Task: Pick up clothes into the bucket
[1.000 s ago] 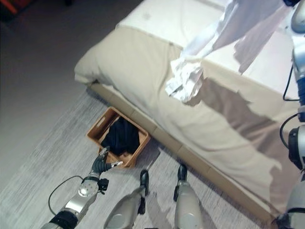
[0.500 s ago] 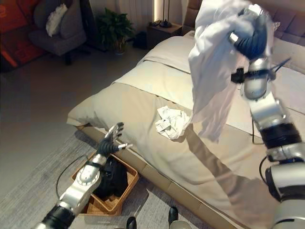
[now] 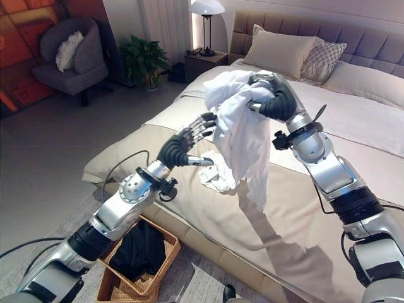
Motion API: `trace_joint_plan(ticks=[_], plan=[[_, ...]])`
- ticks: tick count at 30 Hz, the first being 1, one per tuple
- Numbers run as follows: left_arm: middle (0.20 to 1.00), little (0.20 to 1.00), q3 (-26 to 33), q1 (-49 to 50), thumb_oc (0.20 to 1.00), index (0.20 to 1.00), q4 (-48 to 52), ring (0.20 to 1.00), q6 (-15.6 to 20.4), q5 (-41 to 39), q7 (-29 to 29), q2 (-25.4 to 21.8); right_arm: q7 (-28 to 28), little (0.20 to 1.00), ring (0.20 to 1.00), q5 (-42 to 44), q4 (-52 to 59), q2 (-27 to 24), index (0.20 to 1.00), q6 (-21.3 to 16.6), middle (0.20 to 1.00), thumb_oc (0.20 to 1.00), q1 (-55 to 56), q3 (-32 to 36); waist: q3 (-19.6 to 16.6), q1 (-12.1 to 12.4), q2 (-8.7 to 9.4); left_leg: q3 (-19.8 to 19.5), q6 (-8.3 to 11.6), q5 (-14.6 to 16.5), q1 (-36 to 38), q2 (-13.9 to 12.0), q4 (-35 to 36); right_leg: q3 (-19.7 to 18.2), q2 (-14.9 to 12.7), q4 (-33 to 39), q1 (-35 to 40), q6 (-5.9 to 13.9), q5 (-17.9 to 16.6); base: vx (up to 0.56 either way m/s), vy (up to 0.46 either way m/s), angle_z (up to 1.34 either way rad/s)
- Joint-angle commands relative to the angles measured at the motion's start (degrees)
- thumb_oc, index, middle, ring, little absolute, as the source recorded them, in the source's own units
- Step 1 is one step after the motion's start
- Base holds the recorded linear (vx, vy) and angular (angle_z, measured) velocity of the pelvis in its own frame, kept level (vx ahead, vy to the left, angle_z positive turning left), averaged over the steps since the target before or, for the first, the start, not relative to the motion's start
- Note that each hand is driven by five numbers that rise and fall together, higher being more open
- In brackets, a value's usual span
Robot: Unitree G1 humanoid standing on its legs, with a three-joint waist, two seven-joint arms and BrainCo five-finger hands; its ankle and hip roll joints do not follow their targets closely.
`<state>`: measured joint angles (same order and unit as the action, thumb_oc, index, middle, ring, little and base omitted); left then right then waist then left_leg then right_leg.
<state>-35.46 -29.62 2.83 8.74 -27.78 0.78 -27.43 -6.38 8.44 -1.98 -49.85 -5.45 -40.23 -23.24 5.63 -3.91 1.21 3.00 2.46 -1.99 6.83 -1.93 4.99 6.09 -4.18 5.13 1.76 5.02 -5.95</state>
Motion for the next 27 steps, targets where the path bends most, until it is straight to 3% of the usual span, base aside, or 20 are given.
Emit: trace_joint_plan(ticks=[1, 13, 17, 20, 27], plan=[[1.0, 1.0, -1.99, -5.09, 1.0, 1.0, -4.15, 1.0, 0.87, 0.88, 1.05, 0.62, -0.56, 0.2, 0.2, 2.94, 3.94, 0.88, 0.2, -3.73, 0.2, 0.2, -7.07, 2.04, -3.36, 0.05, 2.14, -1.5, -0.15, 4.99, -0.58, 1.27, -4.09, 2.25, -3.46, -5.38, 1.52, 3.35, 4.22, 0.0, 0.0, 0.0], [1.0, 1.0, -5.75, -5.26, 1.0, 1.0, -8.23, 1.0, -1.67, -2.44, 2.25, 5.24, 0.84, 0.2, 0.2, 7.08, 13.13, 6.68, 0.2, -5.37, 0.2, 0.2, -8.18, 0.26, -3.02, -0.07, 1.98, -1.89, -0.34, 4.83, -0.35, 1.27, -4.11, 2.48, -3.43, -5.25, 1.96, 3.32, 4.33, 0.0, 0.0, 0.0], [1.0, 1.0, -4.64, -5.19, 1.0, 1.0, -10.36, 1.0, -1.86, 3.08, 0.62, 6.82, 3.33, 0.2, 0.2, 12.4, 15.98, 8.51, 0.2, -5.56, 0.2, 0.2, -5.31, 0.44, -2.89, -0.03, 2.17, -2.14, -0.43, 4.77, -0.4, 1.23, -4.06, 2.71, -3.48, -5.4, 1.95, 3.33, 4.44, 0.0, 0.0, 0.0], [1.0, 1.0, -1.59, -3.95, 1.0, 1.0, -12.79, 1.0, -1.54, 12.67, -2.83, 8.71, 4.68, 0.2, 0.2, 16.37, 18.57, 10.05, 0.2, -5.9, 0.2, 0.2, -2.37, 2.2, -2.51, 0.19, 2.62, -2.2, -0.61, 4.79, -0.57, 1.21, -4.26, 2.81, -3.55, -5.63, 1.85, 3.32, 4.42, 0.0, 0.0, 0.0], [1.0, 1.0, 1.34, 0.37, 1.0, 1.0, -14.98, 1.0, -1.23, 12.65, -4.62, 10.55, 1.81, 0.2, 0.2, 14.04, 19.07, 10.95, 0.2, -6.79, 0.2, 0.2, -1.21, 5.8, -2.47, 0.42, 2.97, -2.24, -0.9, 4.96, -0.82, 1.28, -4.62, 2.64, -3.6, -5.76, 1.65, 3.32, 4.34, 0.0, 0.0, 0.0]])
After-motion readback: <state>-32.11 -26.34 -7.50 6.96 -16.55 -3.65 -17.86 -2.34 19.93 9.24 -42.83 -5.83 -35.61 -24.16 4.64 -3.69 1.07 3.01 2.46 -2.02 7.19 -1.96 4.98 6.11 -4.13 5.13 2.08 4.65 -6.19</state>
